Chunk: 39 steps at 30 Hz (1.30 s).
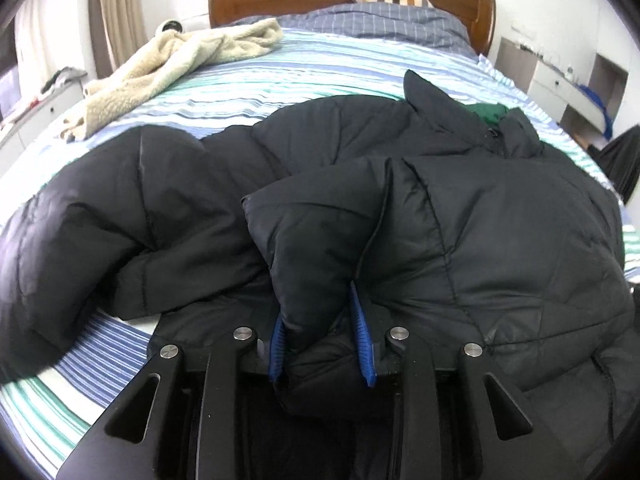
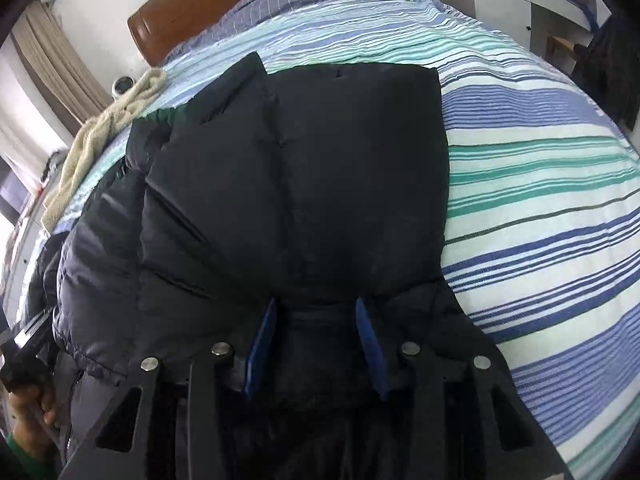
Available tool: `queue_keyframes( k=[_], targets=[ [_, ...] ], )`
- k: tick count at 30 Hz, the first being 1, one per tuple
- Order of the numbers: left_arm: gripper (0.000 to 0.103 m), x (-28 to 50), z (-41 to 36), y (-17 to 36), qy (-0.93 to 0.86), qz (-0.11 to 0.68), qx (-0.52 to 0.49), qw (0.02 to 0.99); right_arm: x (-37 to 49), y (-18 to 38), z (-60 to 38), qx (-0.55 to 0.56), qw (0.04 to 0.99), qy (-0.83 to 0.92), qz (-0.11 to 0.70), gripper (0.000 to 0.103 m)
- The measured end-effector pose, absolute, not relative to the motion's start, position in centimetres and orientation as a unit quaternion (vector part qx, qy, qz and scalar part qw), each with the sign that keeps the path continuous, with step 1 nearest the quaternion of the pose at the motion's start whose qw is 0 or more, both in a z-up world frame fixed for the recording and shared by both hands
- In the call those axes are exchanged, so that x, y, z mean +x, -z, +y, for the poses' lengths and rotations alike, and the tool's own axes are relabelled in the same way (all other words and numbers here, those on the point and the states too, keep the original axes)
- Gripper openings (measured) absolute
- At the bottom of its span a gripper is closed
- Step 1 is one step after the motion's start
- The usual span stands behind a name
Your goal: Fold large clothes
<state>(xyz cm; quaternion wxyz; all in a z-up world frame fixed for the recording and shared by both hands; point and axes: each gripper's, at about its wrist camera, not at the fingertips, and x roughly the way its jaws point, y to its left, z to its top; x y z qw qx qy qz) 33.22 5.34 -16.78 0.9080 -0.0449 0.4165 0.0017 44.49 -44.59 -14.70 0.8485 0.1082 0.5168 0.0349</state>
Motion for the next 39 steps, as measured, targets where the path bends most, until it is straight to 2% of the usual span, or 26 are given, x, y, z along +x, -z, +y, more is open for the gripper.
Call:
queue_keyframes(
  k=[2, 7, 10, 14, 19, 23, 27, 31, 33, 34, 35, 36, 39],
  targets=[
    [0.031, 33.4, 5.6, 16.8, 0.002, 0.416, -0.054, 0.908, 45.1, 13.2, -45.0, 0.110, 0.847, -0.036, 0.518, 0.041],
    [0.031, 33.4, 5.4, 16.8, 0.000, 0.413, -0.049, 0.909, 47.9, 7.6, -46.6, 0.118, 0.901, -0.018, 0.418, 0.041],
    [0.031, 33.3, 5.3, 16.9, -0.002, 0.410, -0.047, 0.911, 51.2, 9.1, -47.5, 0.132, 0.899, 0.004, 0.418, 0.041],
    [0.035, 33.0, 5.1, 17.0, 0.000, 0.405, -0.047, 0.913, 53.7, 15.1, -48.7, 0.137, 0.874, 0.028, 0.466, 0.041],
    [0.035, 33.1, 5.1, 17.1, 0.000, 0.404, -0.047, 0.913, 52.5, 15.0, -48.4, 0.118, 0.887, 0.036, 0.446, 0.041],
    [0.035, 33.2, 5.1, 17.1, 0.001, 0.404, -0.047, 0.914, 50.7, 12.1, -47.5, 0.096, 0.893, 0.033, 0.438, 0.043],
    [0.035, 33.3, 5.1, 17.1, 0.001, 0.404, -0.047, 0.914, 44.4, 8.7, -45.3, 0.089, 0.903, -0.035, 0.418, 0.043],
    [0.036, 33.4, 5.0, 17.1, 0.000, 0.406, -0.042, 0.913, 42.2, 12.8, -44.9, 0.098, 0.858, -0.038, 0.503, 0.044],
    [0.037, 33.5, 4.9, 16.9, -0.003, 0.410, -0.036, 0.911, 42.0, 14.3, -46.0, 0.141, 0.857, -0.040, 0.495, 0.044],
    [0.038, 33.5, 4.9, 16.9, -0.005, 0.412, -0.033, 0.910, 42.0, 14.1, -46.0, 0.142, 0.856, -0.037, 0.496, 0.044],
    [0.044, 33.5, 4.9, 16.7, -0.011, 0.415, -0.029, 0.909, 41.9, 13.8, -45.9, 0.139, 0.855, -0.029, 0.498, 0.044],
    [0.055, 33.4, 4.9, 16.5, -0.023, 0.421, -0.021, 0.906, 41.4, 13.1, -45.6, 0.135, 0.857, -0.014, 0.497, 0.044],
    [0.077, 31.9, 5.3, 15.2, -0.040, 0.437, -0.007, 0.898, 38.1, 10.0, -44.6, 0.145, 0.873, -0.020, 0.466, 0.044]
  ],
)
